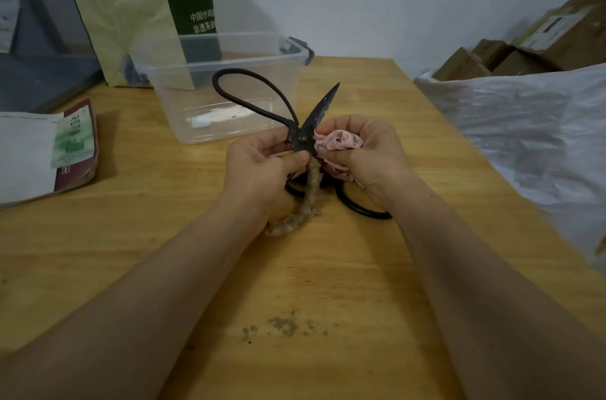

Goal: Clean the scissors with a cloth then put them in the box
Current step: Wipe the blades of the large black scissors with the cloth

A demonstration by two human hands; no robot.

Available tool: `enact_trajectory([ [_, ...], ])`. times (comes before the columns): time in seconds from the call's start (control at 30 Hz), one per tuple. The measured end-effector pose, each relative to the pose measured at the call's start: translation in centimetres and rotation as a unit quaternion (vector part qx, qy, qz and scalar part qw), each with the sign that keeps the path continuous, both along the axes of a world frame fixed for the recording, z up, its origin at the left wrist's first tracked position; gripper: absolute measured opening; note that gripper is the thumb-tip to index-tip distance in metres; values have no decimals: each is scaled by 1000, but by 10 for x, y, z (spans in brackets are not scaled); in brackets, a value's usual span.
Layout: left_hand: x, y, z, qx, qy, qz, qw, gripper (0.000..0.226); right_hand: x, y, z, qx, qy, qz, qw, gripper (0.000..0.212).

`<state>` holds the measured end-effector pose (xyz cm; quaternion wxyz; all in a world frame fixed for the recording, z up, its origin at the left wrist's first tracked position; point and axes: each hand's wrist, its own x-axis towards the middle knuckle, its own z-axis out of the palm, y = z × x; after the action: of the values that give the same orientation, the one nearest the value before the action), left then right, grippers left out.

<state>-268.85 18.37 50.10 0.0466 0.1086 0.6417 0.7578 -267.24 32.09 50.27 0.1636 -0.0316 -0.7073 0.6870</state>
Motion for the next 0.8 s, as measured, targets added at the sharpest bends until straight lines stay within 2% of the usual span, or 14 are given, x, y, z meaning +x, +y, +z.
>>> enact_trajectory([
  [0.13, -3, -3, -2, 3, -17, 8, 1000, 27, -2, 5, -5, 48, -17, -25, 998, 28],
  [0.23, -5, -5, -2, 2, -29, 4, 1000, 24, -2, 9, 0, 10, -4, -39, 999, 24],
  [0.33, -6, -5, -3, -3, -24, -2, 1000, 24, 1, 5, 5, -19, 6, -11, 1000, 8],
  [0.47, -5, -5, -3, 3, -25, -3, 1000, 27, -1, -4, 2, 48, -26, -1, 999, 7],
  [0.6, -5, -6, -2, 12, -13, -2, 1000, 27, -1, -2, 2, 78, -13, -6, 997, 12],
  [0.8, -3, -4, -2, -4, 23, 11, 1000, 30, -3, -10, 4, 123, -35, -6, 992, 4],
])
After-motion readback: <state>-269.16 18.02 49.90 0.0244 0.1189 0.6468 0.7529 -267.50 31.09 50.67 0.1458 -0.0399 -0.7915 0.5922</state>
